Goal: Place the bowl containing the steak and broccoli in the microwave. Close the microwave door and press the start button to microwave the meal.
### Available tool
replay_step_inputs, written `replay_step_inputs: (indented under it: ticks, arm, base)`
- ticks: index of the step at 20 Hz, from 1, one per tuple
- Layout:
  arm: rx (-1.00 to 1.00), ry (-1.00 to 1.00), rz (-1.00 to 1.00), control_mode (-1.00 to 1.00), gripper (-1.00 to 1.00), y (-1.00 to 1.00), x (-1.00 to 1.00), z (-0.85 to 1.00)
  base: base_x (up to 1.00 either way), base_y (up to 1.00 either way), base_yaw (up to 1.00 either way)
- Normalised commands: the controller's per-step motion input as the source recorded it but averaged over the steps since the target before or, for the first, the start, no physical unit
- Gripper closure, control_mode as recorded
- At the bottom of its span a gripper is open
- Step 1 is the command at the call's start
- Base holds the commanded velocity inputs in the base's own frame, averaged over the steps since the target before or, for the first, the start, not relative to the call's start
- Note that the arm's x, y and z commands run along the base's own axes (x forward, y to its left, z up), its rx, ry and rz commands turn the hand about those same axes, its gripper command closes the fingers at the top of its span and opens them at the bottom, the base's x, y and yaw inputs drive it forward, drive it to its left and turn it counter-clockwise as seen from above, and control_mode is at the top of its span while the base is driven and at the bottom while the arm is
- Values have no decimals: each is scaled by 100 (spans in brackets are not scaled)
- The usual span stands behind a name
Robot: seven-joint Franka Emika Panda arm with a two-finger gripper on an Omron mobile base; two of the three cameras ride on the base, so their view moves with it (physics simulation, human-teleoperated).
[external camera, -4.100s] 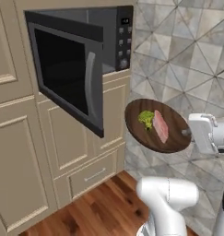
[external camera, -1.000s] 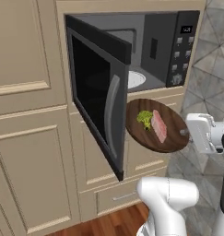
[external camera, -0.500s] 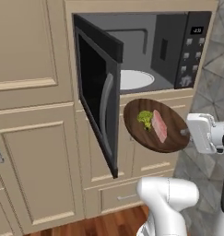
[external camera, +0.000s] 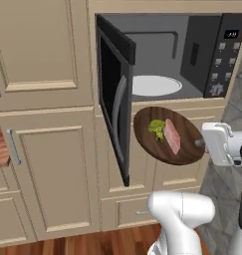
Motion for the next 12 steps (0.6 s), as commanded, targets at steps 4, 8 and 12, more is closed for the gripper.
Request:
replay_step_inputs:
  ticks: [4, 8, 12]
  arm:
    - [0, 0, 0, 100, 100, 0, 0, 0]
    - [0, 0, 0, 100, 100, 0, 0, 0]
    - [0, 0, 0, 100, 100, 0, 0, 0]
  base:
    - [25, -41, 19]
    - [29, -42, 16]
    - [35, -22, 11]
